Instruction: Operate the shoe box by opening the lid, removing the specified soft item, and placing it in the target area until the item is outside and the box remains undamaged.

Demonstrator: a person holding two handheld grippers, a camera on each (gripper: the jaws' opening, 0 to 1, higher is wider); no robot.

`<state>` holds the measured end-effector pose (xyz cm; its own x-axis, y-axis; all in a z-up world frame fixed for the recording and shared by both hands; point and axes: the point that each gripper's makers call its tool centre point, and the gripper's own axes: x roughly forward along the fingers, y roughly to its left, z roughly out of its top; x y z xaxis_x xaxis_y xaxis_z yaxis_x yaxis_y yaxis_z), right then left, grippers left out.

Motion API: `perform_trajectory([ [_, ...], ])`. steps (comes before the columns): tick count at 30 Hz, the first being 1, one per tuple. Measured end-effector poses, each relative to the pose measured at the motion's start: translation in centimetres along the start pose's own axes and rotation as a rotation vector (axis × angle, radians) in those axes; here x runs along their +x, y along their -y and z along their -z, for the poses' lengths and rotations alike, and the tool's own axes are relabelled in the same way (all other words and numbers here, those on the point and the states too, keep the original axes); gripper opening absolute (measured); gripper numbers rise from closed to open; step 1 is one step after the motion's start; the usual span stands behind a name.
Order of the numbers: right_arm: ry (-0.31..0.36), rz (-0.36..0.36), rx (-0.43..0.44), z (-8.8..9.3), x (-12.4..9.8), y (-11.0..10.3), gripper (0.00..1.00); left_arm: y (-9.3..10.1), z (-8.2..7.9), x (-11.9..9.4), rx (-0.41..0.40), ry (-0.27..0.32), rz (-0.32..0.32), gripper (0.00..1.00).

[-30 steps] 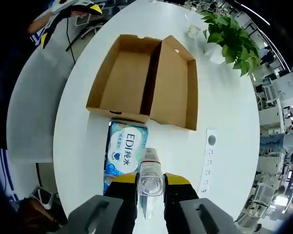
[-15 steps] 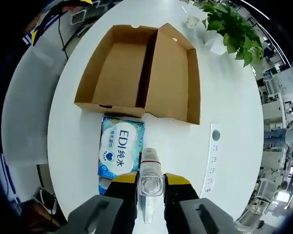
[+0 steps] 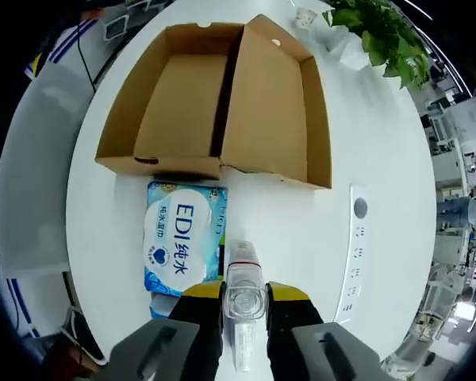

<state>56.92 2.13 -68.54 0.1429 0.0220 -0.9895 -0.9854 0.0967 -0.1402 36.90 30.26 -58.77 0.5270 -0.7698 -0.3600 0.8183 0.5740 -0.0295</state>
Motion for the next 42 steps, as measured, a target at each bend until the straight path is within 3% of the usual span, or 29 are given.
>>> perform_trajectory([
  [12,-0.010,-0.002,0.003,-0.7,1.5,0.1,0.15,0.2,0.9,0.0,-0.023,-0.015,-0.005,0.99],
  [25,-0.013,-0.030,-0.017,-1.0,1.7,0.2,0.16,0.4,1.6,0.0,-0.035,-0.028,-0.003,0.98],
  [32,-0.009,-0.003,-0.029,-1.1,1.8,0.8,0.22,0.2,1.8,0.1,-0.039,-0.032,-0.002,0.98],
  [42,0.001,0.012,-0.048,-1.0,2.0,1.3,0.18,-0.1,1.9,0.0,-0.042,-0.034,-0.007,0.98],
])
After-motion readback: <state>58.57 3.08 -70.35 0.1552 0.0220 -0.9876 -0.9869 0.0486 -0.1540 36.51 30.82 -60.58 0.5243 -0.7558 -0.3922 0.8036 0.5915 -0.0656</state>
